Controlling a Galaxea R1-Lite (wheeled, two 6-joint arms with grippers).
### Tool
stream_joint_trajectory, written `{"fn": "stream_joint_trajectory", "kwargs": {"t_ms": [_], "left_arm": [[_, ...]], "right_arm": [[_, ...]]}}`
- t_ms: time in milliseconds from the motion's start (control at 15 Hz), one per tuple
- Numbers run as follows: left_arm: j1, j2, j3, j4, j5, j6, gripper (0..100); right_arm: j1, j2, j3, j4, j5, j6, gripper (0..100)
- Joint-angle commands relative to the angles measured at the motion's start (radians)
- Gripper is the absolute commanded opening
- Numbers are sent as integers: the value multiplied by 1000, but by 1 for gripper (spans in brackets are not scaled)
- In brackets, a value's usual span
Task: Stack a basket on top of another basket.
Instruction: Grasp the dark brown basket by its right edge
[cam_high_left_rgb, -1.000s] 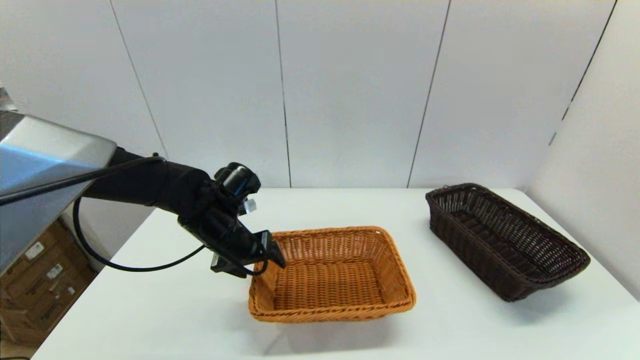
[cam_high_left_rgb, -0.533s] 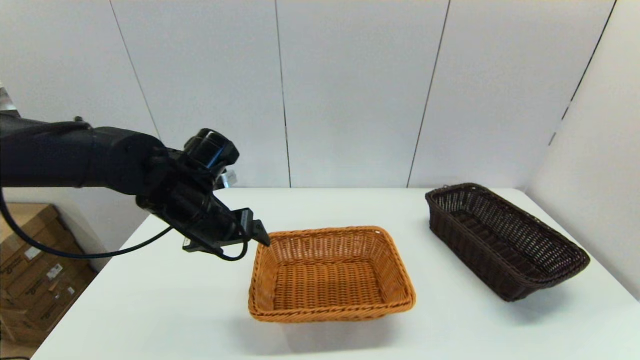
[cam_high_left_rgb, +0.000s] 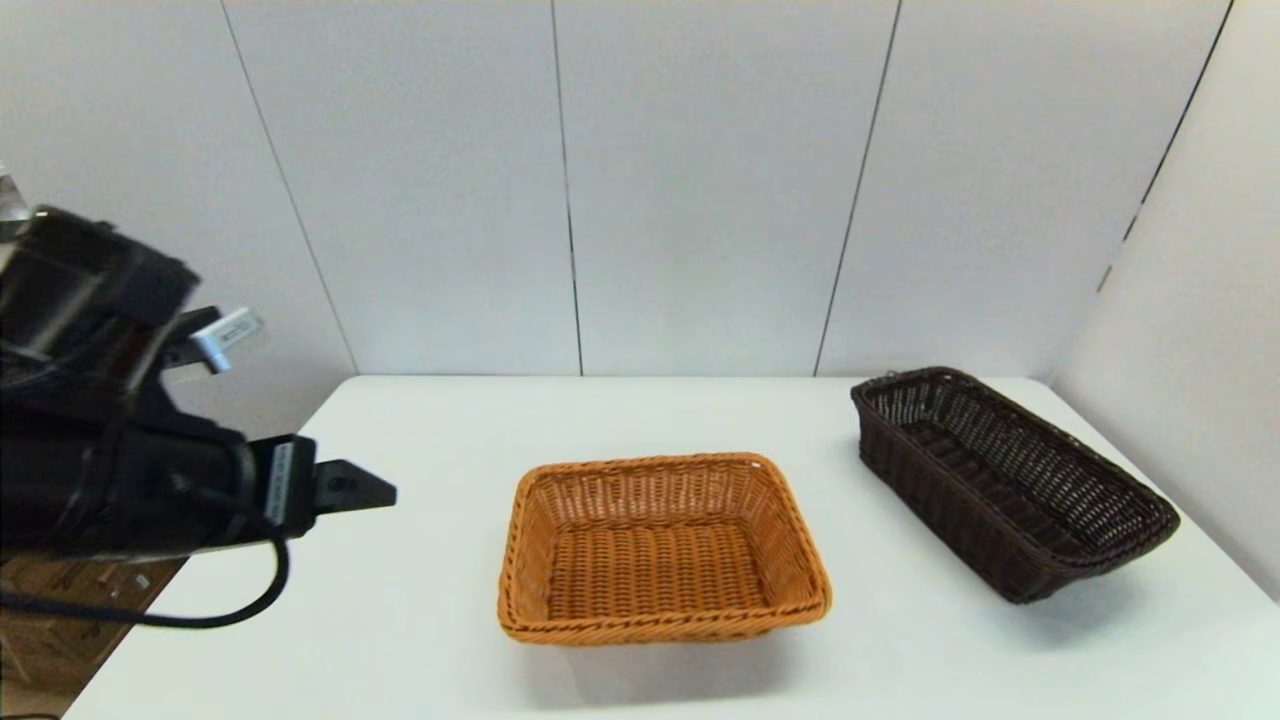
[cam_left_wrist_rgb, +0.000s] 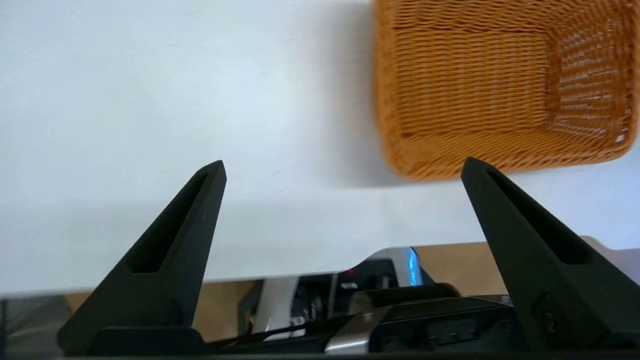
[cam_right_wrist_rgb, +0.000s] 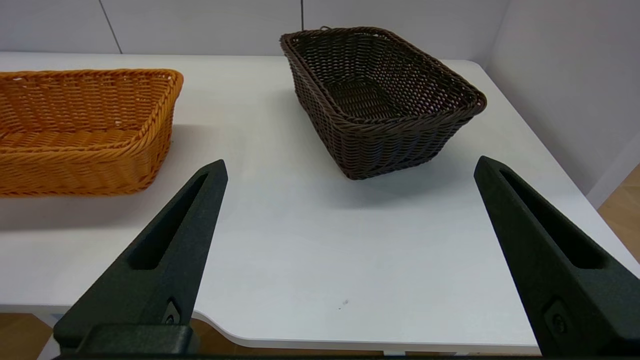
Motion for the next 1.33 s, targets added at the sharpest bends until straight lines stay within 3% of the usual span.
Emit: {"fn": "stream_joint_trajectory", "kwargs": {"t_ms": [67, 267, 533, 800, 1067, 1333], "left_arm": [[-1, -456, 230, 28, 166, -10, 100], [13, -660, 292, 161, 174, -22, 100], [150, -853, 347, 267, 171, -19, 100], [240, -1088, 401, 411, 97, 20, 100], [240, -1087, 396, 436, 102, -106, 100], [283, -1087, 359, 439, 111, -109, 100]], "right_arm": [[1, 0, 0, 0, 0, -1, 100], [-1, 0, 0, 0, 0, -1, 100], [1, 0, 0, 0, 0, -1, 100], [-1, 0, 0, 0, 0, -1, 100], [1, 0, 0, 0, 0, -1, 100], [-1, 0, 0, 0, 0, -1, 100]]}}
